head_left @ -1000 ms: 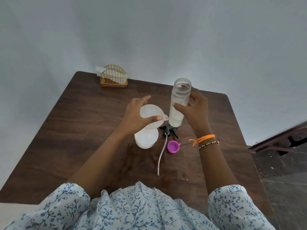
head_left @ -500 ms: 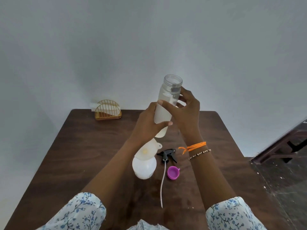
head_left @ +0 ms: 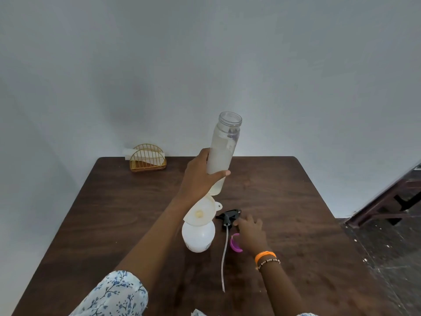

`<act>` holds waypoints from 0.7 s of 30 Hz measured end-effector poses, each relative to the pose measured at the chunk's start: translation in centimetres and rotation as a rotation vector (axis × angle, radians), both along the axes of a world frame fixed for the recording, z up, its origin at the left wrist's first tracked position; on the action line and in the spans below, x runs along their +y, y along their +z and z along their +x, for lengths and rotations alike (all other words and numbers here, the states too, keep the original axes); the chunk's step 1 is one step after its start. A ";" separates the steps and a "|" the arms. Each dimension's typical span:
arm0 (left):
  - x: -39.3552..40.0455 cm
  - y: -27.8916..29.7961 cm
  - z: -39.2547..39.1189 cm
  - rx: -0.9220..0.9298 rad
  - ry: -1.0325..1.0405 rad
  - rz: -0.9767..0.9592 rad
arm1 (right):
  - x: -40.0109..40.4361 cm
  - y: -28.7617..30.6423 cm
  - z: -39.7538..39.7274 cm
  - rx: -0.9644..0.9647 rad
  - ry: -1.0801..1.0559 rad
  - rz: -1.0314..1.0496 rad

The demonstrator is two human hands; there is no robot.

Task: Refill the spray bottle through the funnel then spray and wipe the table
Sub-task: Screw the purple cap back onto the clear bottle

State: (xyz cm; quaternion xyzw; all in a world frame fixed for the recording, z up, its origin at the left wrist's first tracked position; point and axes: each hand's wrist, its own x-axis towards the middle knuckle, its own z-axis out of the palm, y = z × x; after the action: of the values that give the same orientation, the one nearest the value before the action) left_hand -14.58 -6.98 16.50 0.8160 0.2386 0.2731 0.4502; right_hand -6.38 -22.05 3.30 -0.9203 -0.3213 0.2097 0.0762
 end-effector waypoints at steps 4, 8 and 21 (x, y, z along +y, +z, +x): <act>0.1 -0.1 -0.1 0.012 -0.008 0.004 | -1.0 -2.0 -0.8 -0.003 0.059 -0.034; 0.0 -0.2 -0.1 0.022 0.004 0.000 | -1.1 -2.8 -0.8 -0.027 0.074 0.017; 0.3 0.3 -0.7 -0.004 0.035 -0.023 | -0.2 1.6 1.0 -0.040 -0.047 0.394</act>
State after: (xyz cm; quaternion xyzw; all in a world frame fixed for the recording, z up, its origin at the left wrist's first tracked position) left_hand -15.25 -6.71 16.77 0.8059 0.2550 0.2797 0.4552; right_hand -5.42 -22.23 4.91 -0.8987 -0.3362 0.1228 0.2533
